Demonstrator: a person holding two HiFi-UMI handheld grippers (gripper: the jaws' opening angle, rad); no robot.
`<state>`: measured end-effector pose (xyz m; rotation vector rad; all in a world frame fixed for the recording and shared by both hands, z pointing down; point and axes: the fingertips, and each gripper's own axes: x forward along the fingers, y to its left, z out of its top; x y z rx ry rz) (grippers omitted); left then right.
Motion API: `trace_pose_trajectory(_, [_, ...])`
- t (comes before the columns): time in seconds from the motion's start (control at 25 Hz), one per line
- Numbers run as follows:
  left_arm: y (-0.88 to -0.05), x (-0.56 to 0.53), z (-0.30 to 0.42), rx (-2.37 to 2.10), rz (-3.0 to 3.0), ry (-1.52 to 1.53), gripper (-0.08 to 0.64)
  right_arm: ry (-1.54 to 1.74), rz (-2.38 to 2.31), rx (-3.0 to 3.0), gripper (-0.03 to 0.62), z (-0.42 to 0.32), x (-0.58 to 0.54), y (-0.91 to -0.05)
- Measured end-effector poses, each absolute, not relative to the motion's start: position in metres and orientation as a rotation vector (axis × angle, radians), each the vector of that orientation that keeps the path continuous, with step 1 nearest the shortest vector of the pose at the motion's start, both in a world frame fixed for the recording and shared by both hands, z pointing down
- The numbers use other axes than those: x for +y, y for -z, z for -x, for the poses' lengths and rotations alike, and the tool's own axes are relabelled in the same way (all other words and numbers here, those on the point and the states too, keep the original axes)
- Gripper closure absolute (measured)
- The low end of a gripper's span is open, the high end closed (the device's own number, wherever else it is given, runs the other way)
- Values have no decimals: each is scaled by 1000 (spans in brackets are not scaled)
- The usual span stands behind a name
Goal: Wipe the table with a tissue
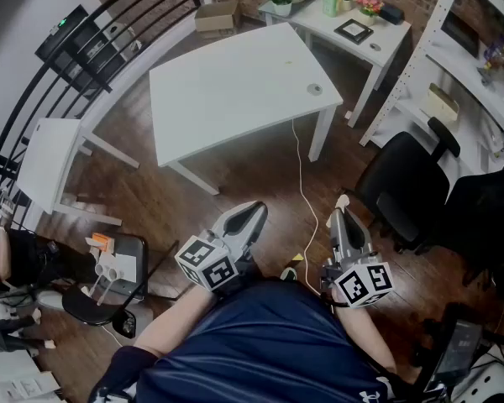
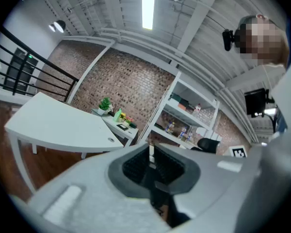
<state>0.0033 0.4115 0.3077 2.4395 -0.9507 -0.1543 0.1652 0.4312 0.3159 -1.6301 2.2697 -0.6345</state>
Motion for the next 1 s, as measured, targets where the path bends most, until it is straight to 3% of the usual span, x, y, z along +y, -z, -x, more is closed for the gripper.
trace_pose_trajectory(0.52, [-349, 251, -16, -771, -2451, 159, 532, 632, 1839, 2218, 565, -171, 285, -344])
trace_pose_trajectory(1.0, [-326, 28, 46, -662, -2478, 198, 522, 598, 1964, 2108, 565, -127, 54, -296])
